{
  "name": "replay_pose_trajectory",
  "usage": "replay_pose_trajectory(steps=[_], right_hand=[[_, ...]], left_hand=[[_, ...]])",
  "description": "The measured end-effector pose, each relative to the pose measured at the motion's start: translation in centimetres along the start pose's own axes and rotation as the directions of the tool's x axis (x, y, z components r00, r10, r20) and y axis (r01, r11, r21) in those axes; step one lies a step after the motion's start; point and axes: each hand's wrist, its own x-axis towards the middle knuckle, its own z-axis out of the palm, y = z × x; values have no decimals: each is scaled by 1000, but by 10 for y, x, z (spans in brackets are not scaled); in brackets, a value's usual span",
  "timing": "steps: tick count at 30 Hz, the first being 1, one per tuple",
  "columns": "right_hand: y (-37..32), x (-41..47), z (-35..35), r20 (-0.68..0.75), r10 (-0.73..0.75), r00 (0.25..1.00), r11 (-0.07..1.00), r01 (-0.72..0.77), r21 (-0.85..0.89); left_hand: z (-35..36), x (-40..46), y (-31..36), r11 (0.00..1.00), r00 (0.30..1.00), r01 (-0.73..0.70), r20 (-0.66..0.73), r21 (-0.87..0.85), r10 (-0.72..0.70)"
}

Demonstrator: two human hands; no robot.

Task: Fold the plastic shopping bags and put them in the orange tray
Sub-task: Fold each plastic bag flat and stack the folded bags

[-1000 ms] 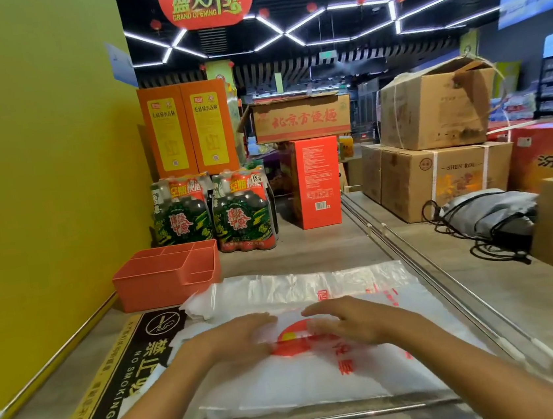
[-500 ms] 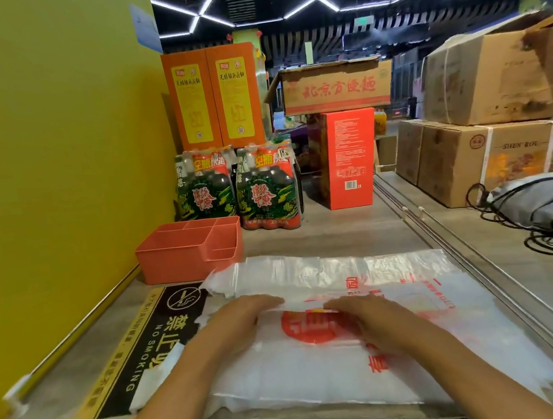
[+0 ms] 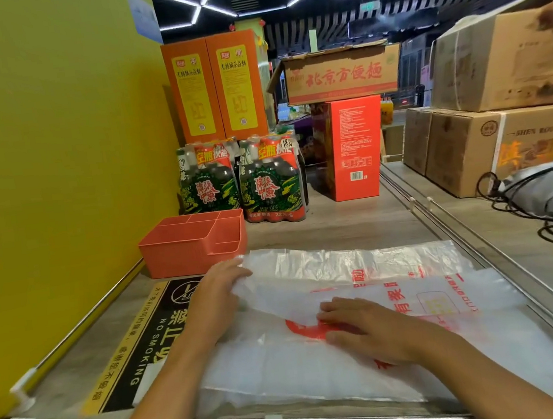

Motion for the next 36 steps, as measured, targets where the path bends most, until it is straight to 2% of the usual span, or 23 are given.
replay_pose_trajectory(steps=[2,4,8,11,16,23,29,33,36], right_hand=[[0,1,1,-2,-1,1000,1000,1,5],[0,1,3,2,0,1000,1000,0,7],[-3,2,3,11,5,1000,1000,-5,-4],[-5,1,2,15,10,1000,1000,-11,2],[-5,1,2,17,13,1000,1000,-13,9],[-8,1,2,6,9,1000,1000,-9,-22],[-16,9,9,-7,-51,999,998,51,-29],[-23,16,9,25,-102,994,994,103,-43],[-19,17,13,43,-100,994,994,102,-32]], left_hand=[[2,1,5,997,998,-21,-65,-79,16],[5,-1,19,976,997,-42,-67,-215,28],[20,-4,34,963,994,-64,67,-264,84],[28,-3,32,963,990,10,138,-269,28],[37,-10,26,986,975,46,222,-158,-10],[44,-11,32,996,984,-85,154,-35,90],[43,-14,40,988,973,-136,178,-74,147],[35,-15,39,995,955,-92,279,-40,100],[23,-11,40,999,955,19,296,44,-31]])
